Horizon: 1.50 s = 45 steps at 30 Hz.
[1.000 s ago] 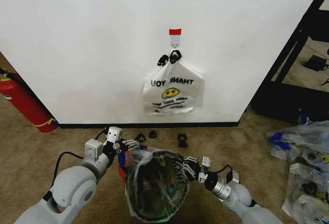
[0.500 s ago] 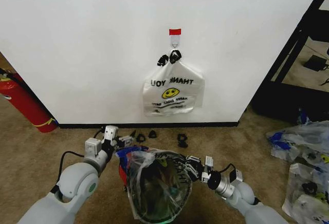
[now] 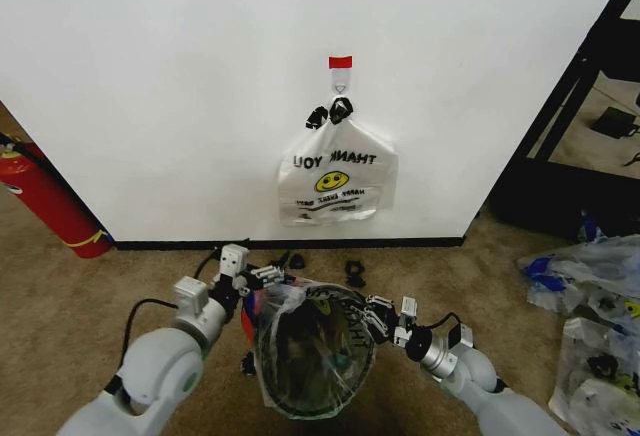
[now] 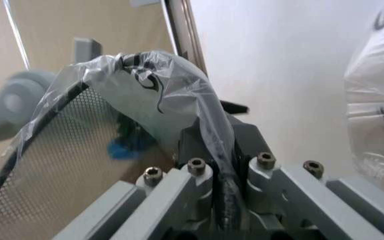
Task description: Pick up the garbage bag from the wall and place it over the trash bin.
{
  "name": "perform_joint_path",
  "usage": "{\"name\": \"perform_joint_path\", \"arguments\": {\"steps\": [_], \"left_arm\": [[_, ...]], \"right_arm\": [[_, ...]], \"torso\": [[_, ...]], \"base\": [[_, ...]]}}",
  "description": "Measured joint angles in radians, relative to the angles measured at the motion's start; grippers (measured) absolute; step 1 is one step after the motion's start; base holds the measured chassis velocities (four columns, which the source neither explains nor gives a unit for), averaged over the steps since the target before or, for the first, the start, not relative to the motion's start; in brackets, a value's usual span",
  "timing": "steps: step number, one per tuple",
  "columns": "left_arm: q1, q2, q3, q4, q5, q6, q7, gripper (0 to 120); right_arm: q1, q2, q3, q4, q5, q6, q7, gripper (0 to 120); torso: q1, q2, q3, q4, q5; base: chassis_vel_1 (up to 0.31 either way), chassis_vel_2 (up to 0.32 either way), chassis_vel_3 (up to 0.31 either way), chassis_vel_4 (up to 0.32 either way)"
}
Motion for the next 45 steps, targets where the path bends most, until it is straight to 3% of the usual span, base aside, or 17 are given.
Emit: {"name": "perform_joint_path", "arguments": {"steps": [12,16,19,20,23,24,26,29,31,32,35,37,42,45], "left_arm": [[-0.033,-0.096,-0.019,0.062,-0.023,-0.052,-0.001,100],[-0.037,-0.103,-0.027,0.077,-0.108,-0.145,0.011,100],[-0.056,-0.112,-0.022,0.097,-0.16,-0.352,-0.007,100],[-0.055,-0.113,-0.022,0.094,-0.16,-0.372,-0.01,100],[-0.01,-0.086,-0.026,-0.004,-0.152,-0.417,-0.01,100],[-0.01,-0.086,-0.026,-0.004,-0.152,-0.417,-0.01,100],[0.021,-0.057,-0.03,-0.08,-0.159,-0.426,0.016,100],[0.053,-0.011,-0.032,-0.156,-0.189,-0.445,0.093,100],[0.087,0.033,-0.037,-0.193,-0.208,-0.47,0.214,100],[0.087,0.033,-0.037,-0.193,-0.208,-0.47,0.214,100],[0.116,0.08,-0.047,-0.142,-0.187,-0.545,0.448,100],[0.112,0.084,-0.048,-0.089,-0.137,-0.599,0.476,100],[0.111,0.053,-0.043,-0.075,-0.081,-0.607,0.328,100],[0.122,0.032,-0.039,-0.104,-0.057,-0.577,0.243,100]], "right_arm": [[0.006,-0.037,-0.004,0.013,-0.002,-0.008,-0.019,0],[0.013,-0.035,-0.006,0.004,0.0,-0.008,-0.013,0],[0.015,-0.028,-0.017,-0.006,0.021,-0.009,0.04,0],[0.014,-0.027,-0.021,-0.005,0.026,-0.011,0.061,0],[-0.002,-0.024,-0.047,0.029,0.075,-0.038,0.282,0],[-0.002,-0.024,-0.047,0.029,0.075,-0.038,0.282,0],[-0.012,-0.023,-0.058,0.072,0.13,-0.056,0.421,0],[-0.022,-0.021,-0.061,0.127,0.197,-0.075,0.562,0],[-0.022,-0.015,-0.061,0.172,0.26,-0.106,0.672,0],[-0.022,-0.015,-0.061,0.172,0.26,-0.106,0.672,0],[-0.017,0.003,-0.062,0.238,0.344,-0.142,0.823,0],[-0.017,0.009,-0.06,0.271,0.369,-0.156,0.899,0],[-0.038,0.013,-0.055,0.313,0.364,-0.224,1.03,0],[-0.049,0.028,-0.061,0.358,0.328,-0.329,1.234,0]], "torso": [[0.0,0.0,0.0,-0.0001,0.0001],[0.0,0.0,0.0,0.0001,0.0001],[0.0,0.0,0.0,-0.0002,0.0001],[0.0,0.0,0.0,-0.0003,0.0],[0.0,0.0,0.0,-0.0002,0.0001],[0.0,0.0,0.0,-0.0002,0.0001],[0.0,0.0,0.0,0.0004,0.0001],[0.0,0.0,0.0,0.0001,0.0001],[0.0,0.0,0.0,-0.0003,0.0001],[0.0,0.0,0.0,-0.0003,0.0001],[0.0,0.0,0.0,0.0002,0.0001],[0.0,0.0,0.0,0.0,-0.0003],[0.0,0.0,0.0,-0.0002,-0.0003],[0.0,0.0,0.0,-0.0001,-0.0001]], "base": [[0.0,0.0,0.0,0.0],[0.0,0.0,0.0,0.0],[0.0,0.0,0.0,0.0],[0.0,0.0,0.0,0.0],[0.0,0.0,0.0,0.0],[0.0,0.0,0.0,0.0],[0.0,0.0,0.0,0.0],[0.0,0.0,0.0,0.0],[0.0,0.0,0.0,0.0],[0.0,0.0,0.0,0.0],[0.0,0.0,0.0,0.0],[0.0,0.0,0.0,0.0],[0.0,0.0,0.0,0.0],[0.0,0.0,0.0,0.0]]}}
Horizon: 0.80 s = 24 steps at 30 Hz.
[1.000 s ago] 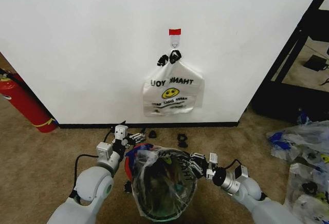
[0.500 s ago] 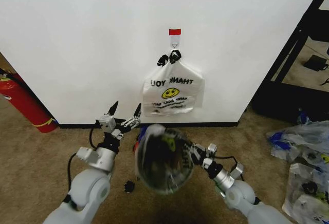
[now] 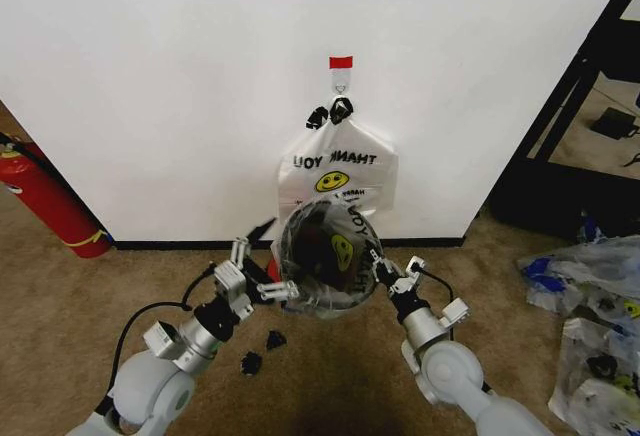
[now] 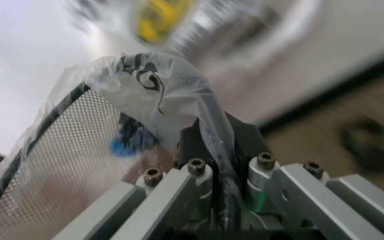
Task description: Pick up the garbage bag from the wall and place it over the trash bin.
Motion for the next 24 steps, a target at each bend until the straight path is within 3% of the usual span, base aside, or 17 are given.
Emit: {"name": "perform_joint_path", "arguments": {"steps": [2,6,21,24], "left_arm": [[0.006,-0.004,0.0,-0.01,0.015,0.007,-0.014,100],[0.023,-0.011,0.0,-0.021,0.026,0.014,-0.025,100],[0.038,-0.024,0.003,-0.014,0.045,0.028,-0.051,100],[0.031,-0.028,0.008,-0.008,0.046,0.032,-0.051,100]], "right_arm": [[0.009,0.015,-0.004,0.014,-0.024,-0.06,0.129,0],[0.036,0.029,-0.006,-0.009,-0.053,-0.101,0.21,0],[0.064,0.066,-0.019,-0.144,-0.106,-0.117,0.203,0],[0.052,0.056,-0.016,-0.129,-0.107,-0.117,0.187,11]], "torso": [[0.0,0.0,0.0,0.0,-0.0001],[0.0,0.0,0.0,0.0001,-0.0002],[0.0,0.0,0.0,-0.0002,-0.0004],[0.0,0.0,0.0,0.0002,0.0001]], "base": [[0.0,0.0,0.0,0.0],[0.0,0.0,0.0,0.0],[0.0,0.0,0.0,0.0],[0.0,0.0,0.0,0.0]]}}
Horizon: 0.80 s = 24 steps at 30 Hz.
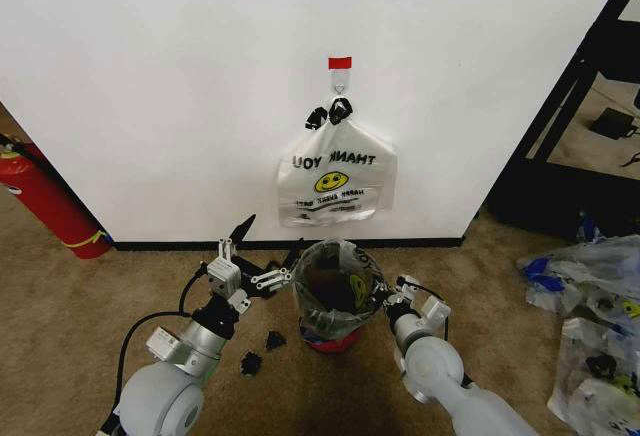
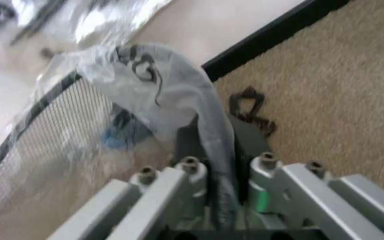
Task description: Pick up the garbage bag from the wall and place it over the trash bin.
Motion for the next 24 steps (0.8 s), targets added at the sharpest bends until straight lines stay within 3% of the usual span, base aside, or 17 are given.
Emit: {"name": "perform_joint_path", "arguments": {"steps": [10,24], "left_arm": [[-0.005,-0.002,0.004,0.011,0.003,0.001,0.003,100],[0.021,-0.017,-0.002,-0.02,0.008,0.004,0.003,100]], "right_arm": [[-0.027,-0.022,0.017,0.111,-0.009,0.023,-0.036,46],[-0.064,-0.04,0.018,0.1,-0.084,-0.01,0.009,95]], "torso": [[0.0,0.0,0.0,-0.0001,0.0],[0.0,0.0,0.0,-0.0003,0.0001]], "base": [[0.0,0.0,0.0,0.0],[0.0,0.0,0.0,0.0]]}}
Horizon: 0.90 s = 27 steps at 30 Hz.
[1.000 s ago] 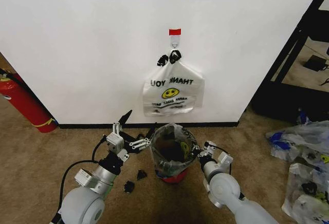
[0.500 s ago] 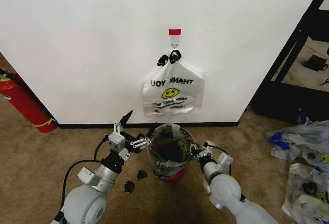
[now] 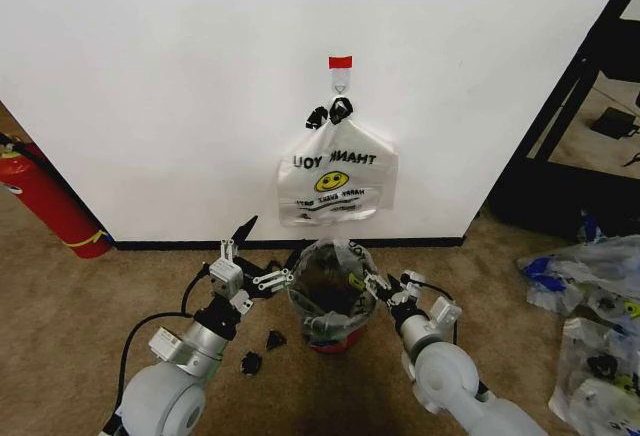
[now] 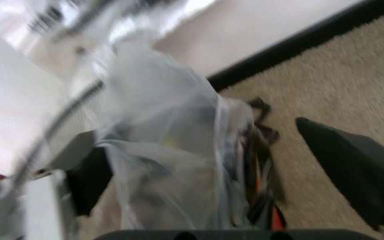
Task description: Pick up the garbage bag from the wall and place it over the trash bin.
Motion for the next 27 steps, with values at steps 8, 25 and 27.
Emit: {"name": "perform_joint_path", "arguments": {"steps": [8,25,27], "left_arm": [[0.041,-0.025,0.017,-0.008,0.008,0.006,0.0,100],[0.004,-0.074,0.178,0.193,0.35,0.092,-0.025,100],[-0.01,-0.092,0.211,0.216,0.373,0.092,-0.025,100]], "right_arm": [[-0.01,-0.005,0.004,-0.034,-0.033,0.012,-0.049,100],[-0.029,0.007,-0.006,-0.046,-0.029,0.12,-0.158,100],[-0.03,0.013,-0.006,-0.071,-0.041,0.12,-0.158,100]], "torso": [[0.0,0.0,0.0,0.0001,0.0],[0.0,0.0,0.0,0.0001,0.0001],[0.0,0.0,0.0,-0.0003,0.0]], "base": [[0.0,0.0,0.0,0.0],[0.0,0.0,0.0,0.0],[0.0,0.0,0.0,0.0]]}}
